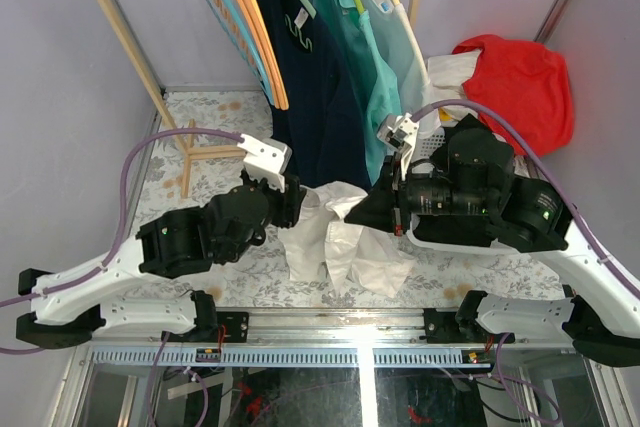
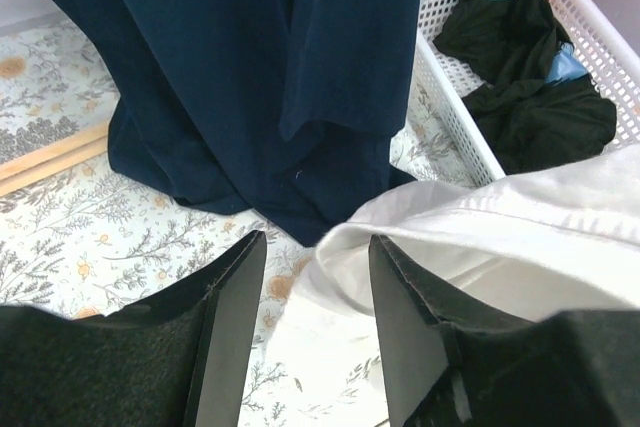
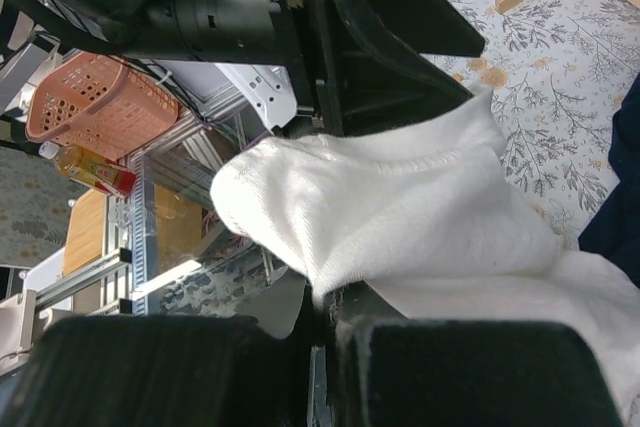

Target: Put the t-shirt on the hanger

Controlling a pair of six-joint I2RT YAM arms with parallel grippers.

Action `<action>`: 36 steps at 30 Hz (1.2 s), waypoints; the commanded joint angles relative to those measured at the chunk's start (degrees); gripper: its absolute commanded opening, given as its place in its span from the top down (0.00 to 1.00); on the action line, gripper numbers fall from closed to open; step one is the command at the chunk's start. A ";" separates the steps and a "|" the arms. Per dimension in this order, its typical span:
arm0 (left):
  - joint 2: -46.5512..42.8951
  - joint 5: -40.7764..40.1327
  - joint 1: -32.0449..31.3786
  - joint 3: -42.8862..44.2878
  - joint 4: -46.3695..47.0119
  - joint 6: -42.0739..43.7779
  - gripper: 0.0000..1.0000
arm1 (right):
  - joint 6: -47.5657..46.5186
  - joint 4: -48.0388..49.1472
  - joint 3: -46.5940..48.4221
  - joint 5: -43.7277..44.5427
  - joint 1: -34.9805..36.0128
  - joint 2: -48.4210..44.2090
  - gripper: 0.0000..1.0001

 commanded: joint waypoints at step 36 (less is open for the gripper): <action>-1.24 12.09 0.62 4.05 -15.18 -22.65 0.37 | -1.47 1.33 -4.44 3.55 0.37 -4.70 1.00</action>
